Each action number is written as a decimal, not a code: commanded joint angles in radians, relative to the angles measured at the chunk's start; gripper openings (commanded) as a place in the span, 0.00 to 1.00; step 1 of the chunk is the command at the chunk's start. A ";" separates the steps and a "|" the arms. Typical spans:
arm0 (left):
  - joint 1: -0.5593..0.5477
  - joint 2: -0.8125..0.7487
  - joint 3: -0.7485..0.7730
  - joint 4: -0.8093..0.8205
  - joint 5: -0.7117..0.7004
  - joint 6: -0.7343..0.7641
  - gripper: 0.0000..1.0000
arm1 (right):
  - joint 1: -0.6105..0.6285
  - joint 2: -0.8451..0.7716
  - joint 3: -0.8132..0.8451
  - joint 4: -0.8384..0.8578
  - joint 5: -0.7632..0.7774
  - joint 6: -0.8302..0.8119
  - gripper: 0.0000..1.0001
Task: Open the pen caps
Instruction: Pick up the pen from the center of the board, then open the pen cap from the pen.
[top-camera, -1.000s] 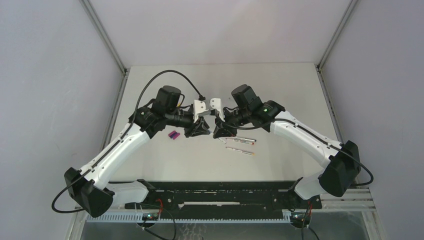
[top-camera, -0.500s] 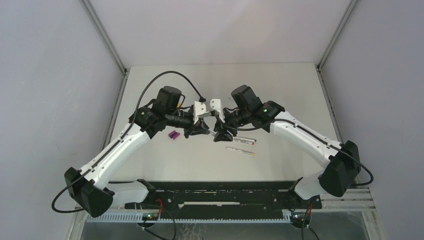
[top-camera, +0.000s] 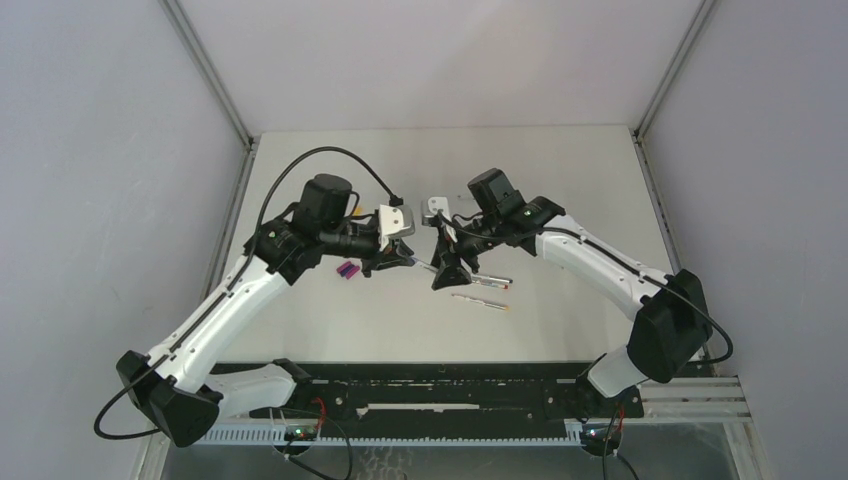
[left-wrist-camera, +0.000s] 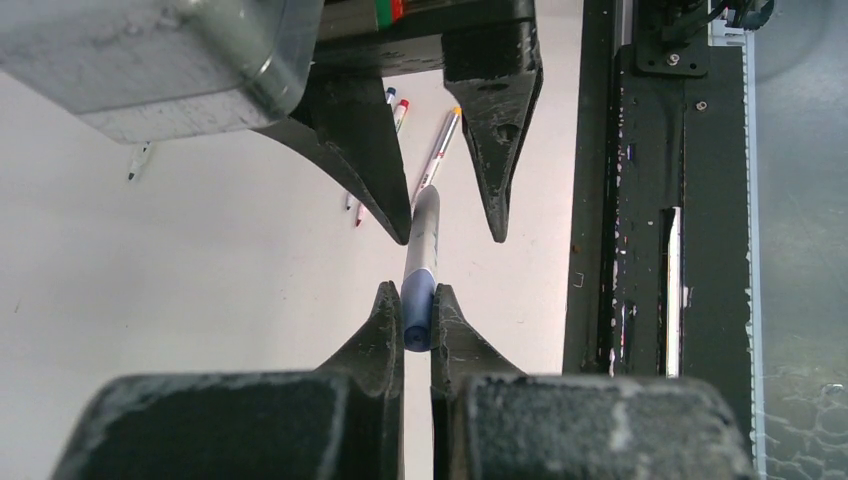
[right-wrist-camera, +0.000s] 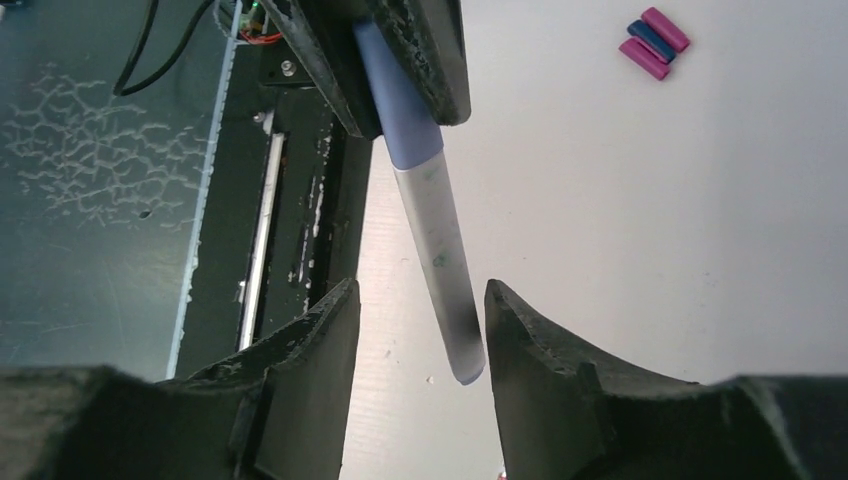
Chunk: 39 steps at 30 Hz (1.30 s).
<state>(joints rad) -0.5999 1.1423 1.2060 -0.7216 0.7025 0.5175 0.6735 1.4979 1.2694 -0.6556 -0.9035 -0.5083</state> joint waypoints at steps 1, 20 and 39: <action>0.000 -0.020 0.002 -0.001 0.022 0.025 0.00 | -0.007 0.017 -0.001 0.025 -0.111 -0.011 0.46; 0.014 -0.018 -0.002 -0.006 0.037 0.022 0.00 | -0.026 0.030 -0.001 0.008 -0.089 -0.035 0.00; 0.095 -0.013 -0.019 0.005 0.123 0.010 0.00 | -0.045 0.014 -0.053 0.055 0.004 0.016 0.00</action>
<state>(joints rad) -0.5137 1.1759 1.2034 -0.7418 0.7902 0.5076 0.6540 1.5185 1.2247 -0.5491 -0.9161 -0.5175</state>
